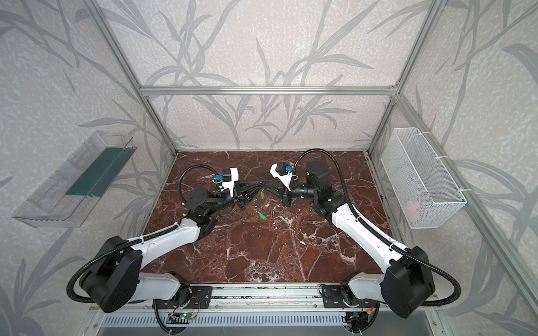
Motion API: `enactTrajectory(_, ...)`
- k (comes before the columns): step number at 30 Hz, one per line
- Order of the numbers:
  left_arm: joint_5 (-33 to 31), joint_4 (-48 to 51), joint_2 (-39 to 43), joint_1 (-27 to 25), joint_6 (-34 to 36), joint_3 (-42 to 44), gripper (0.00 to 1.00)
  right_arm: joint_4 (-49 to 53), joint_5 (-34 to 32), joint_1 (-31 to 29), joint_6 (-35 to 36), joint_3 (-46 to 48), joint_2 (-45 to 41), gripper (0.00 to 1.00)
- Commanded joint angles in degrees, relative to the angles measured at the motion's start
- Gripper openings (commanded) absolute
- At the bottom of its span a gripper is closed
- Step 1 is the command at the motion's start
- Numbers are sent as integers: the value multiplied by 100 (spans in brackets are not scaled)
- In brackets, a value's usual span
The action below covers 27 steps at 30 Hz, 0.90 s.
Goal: Put the keys on the keyring
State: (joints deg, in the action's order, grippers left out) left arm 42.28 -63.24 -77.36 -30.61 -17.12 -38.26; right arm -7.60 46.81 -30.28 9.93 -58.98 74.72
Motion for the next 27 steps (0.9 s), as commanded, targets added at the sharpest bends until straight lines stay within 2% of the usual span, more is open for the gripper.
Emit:
enactTrajectory(1, -15, 160, 326, -19, 198, 84, 16, 151, 35, -39, 210, -163, 27, 0)
enactTrajectory(11, -424, 1615, 1368, -13, 985, 219, 17, 657, -216, -47, 582, -247, 34, 0)
enactTrajectory(20, -979, 5302, 1894, -100, 2228, -755, 18, 1576, -650, -109, 1290, -617, 56, 0)
enactTrajectory(27, -1613, 5601, 1969, -417, 3091, -903, 18, 2239, -901, -210, 1838, -1009, 207, 0)
